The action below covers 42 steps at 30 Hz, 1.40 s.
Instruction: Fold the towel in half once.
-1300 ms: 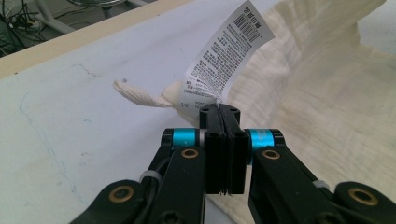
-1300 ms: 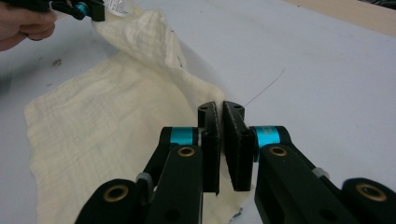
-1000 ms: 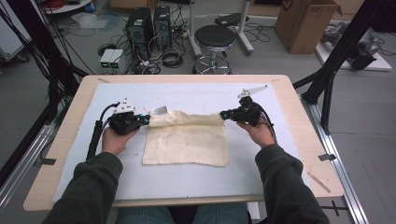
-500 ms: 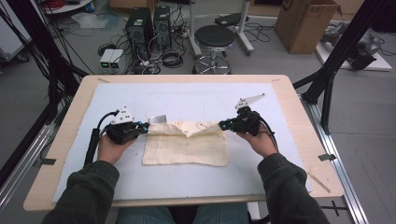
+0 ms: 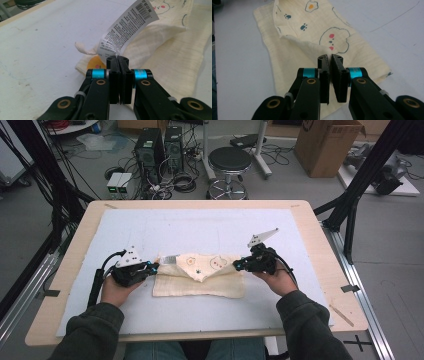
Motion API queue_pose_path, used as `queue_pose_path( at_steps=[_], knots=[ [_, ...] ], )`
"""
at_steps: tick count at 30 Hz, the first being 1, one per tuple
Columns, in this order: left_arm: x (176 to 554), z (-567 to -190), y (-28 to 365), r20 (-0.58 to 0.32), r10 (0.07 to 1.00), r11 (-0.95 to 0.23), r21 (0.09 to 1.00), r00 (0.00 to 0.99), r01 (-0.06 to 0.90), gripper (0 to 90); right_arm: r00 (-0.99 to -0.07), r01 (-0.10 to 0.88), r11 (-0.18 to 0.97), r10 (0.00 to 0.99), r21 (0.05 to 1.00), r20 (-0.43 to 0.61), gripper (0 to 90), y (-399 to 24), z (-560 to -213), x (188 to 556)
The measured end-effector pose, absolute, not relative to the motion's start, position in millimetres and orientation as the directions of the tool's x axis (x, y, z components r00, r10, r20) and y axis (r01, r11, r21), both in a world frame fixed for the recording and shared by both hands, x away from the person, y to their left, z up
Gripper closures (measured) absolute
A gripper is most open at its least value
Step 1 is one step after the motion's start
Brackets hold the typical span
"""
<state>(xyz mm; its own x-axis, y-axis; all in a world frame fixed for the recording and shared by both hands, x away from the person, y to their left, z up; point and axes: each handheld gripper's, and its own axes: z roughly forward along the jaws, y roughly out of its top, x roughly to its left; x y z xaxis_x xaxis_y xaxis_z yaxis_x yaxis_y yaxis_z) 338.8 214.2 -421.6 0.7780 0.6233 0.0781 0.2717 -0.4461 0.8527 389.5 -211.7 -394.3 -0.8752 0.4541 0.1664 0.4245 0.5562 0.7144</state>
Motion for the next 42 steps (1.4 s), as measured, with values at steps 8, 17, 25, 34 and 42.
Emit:
queue_pose_path(
  at_steps=[8, 17, 25, 34, 42],
  knots=[
    [331, -425, 218, 0.073, 0.618, -0.449, 0.850, 0.783, 0.275, 87.7, -0.870, 0.442, 0.549, 0.457, 0.709, 0.188, 85.0, -217, -403, 377],
    [324, -427, 215, 0.091, 0.598, -0.481, 0.836, 0.796, 0.265, 87.4, -0.879, 0.428, 0.567, 0.443, 0.704, 0.178, 83.9, -218, -409, 365],
    [319, -429, 210, 0.101, 0.570, -0.529, 0.805, 0.815, 0.270, 85.7, -0.881, 0.431, 0.586, 0.439, 0.687, 0.178, 82.8, -220, -419, 360],
    [313, -432, 213, 0.070, 0.568, -0.542, 0.782, 0.820, 0.309, 76.5, -0.886, 0.432, 0.601, 0.424, 0.672, 0.189, 79.1, -221, -425, 354],
    [300, -427, 228, 0.020, 0.571, -0.482, 0.817, 0.821, 0.316, 66.2, -0.891, 0.430, 0.606, 0.406, 0.669, 0.204, 67.6, -222, -430, 350]
  ],
)
